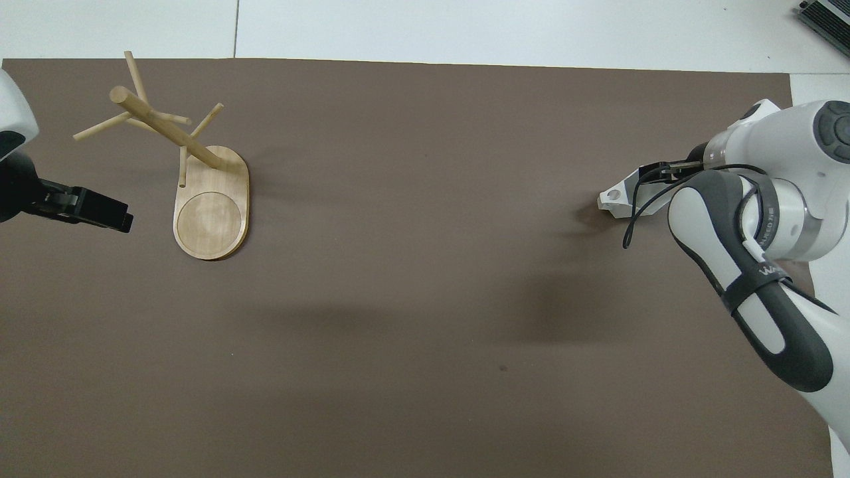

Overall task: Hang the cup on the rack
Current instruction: 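Grasp the white cup with the right gripper and lift it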

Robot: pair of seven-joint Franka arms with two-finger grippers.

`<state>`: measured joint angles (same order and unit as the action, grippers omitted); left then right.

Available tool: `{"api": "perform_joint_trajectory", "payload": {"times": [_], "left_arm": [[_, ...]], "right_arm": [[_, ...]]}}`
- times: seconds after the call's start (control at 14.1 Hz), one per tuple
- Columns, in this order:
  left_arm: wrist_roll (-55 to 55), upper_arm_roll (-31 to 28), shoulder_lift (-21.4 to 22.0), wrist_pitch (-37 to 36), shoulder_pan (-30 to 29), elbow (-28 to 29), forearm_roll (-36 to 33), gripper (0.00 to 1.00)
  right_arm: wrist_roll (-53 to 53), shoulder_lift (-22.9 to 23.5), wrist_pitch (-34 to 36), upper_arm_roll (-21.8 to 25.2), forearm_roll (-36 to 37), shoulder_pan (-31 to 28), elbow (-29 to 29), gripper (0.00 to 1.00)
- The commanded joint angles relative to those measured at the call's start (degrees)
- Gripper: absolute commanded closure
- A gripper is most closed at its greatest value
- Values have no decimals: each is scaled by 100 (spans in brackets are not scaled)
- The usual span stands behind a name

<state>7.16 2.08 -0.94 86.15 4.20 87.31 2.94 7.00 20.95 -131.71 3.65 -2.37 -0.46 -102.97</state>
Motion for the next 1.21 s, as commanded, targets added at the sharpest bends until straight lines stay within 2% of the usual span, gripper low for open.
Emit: {"api": "perform_joint_trajectory", "payload": {"times": [0.0,0.28,0.43,0.5,0.64,1.0,1.14], "left_arm": [[-39,56,86,34,-59,102,-75,0],[-39,56,86,34,-59,102,-75,0],[-66,56,86,68,-7,102,-75,0],[-48,65,77,130,19,102,-75,0],[-66,65,77,122,-15,102,-75,0],[-522,47,68,166,-59,93,-101,0],[-532,38,68,131,-68,94,-101,0]], "right_arm": [[135,-48,-110,-22,-168,-68,-126,0],[109,-56,-84,-22,-176,-77,-197,0],[-22,-65,-22,-31,-176,-51,-179,29],[-84,-65,-13,-22,-176,-25,-188,39],[-373,-74,13,-31,-176,11,-188,51],[-963,-100,13,-162,-176,169,-144,100],[-963,-92,5,-163,-176,169,-118,100]]}}
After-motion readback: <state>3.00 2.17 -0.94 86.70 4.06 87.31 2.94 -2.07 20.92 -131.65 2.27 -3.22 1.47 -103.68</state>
